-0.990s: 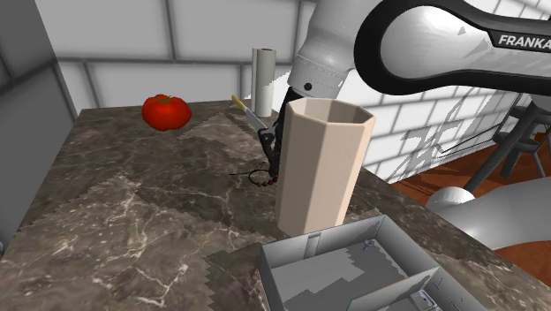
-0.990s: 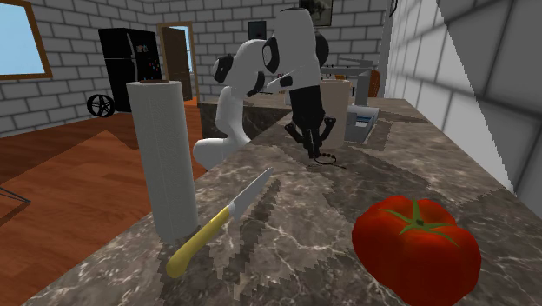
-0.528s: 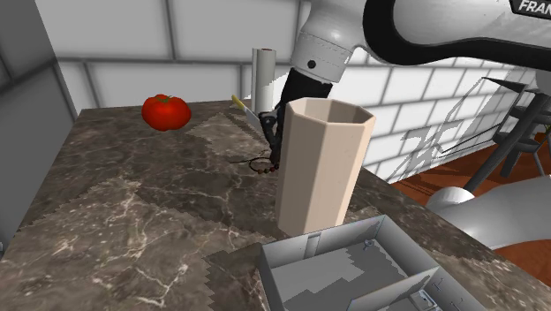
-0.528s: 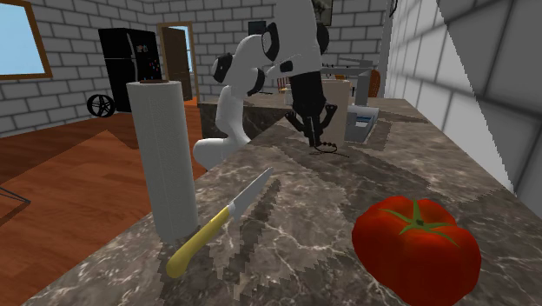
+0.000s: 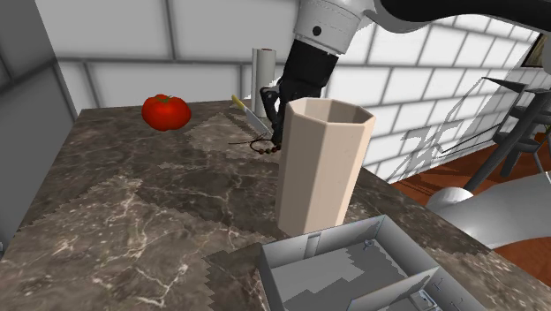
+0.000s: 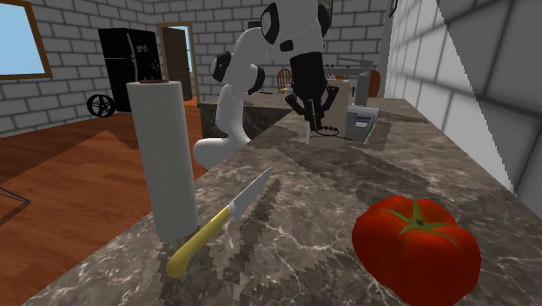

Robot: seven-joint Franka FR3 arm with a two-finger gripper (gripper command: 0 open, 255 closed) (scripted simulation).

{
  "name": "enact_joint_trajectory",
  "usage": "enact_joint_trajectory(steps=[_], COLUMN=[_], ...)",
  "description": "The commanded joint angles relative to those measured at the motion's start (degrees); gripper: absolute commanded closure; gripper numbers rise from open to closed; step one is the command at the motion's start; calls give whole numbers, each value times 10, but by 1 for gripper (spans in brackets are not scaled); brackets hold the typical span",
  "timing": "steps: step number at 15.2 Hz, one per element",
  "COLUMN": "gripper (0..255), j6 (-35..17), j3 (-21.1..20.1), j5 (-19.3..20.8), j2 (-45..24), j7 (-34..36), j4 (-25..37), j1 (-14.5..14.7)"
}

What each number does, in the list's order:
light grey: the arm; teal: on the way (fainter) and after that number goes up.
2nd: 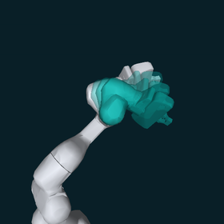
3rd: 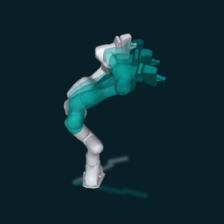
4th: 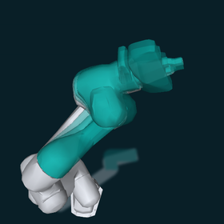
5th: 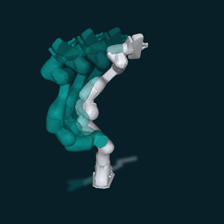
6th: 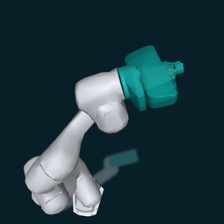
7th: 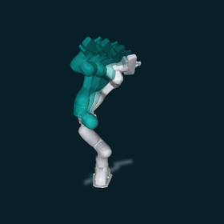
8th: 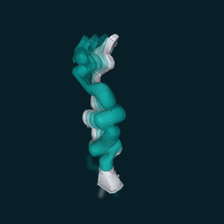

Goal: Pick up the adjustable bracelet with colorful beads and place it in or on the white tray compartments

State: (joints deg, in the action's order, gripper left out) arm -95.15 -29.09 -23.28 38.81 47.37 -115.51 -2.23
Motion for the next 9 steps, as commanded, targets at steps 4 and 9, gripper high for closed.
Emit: enact_joint_trajectory(steps=[4, 9], gripper=[255, 255], j6=[33, 64], j3=[3, 2], j5=[9, 10], j2=[-19, -21], j7=[9, 23], j4=[52, 88], j1=[-6, -5])
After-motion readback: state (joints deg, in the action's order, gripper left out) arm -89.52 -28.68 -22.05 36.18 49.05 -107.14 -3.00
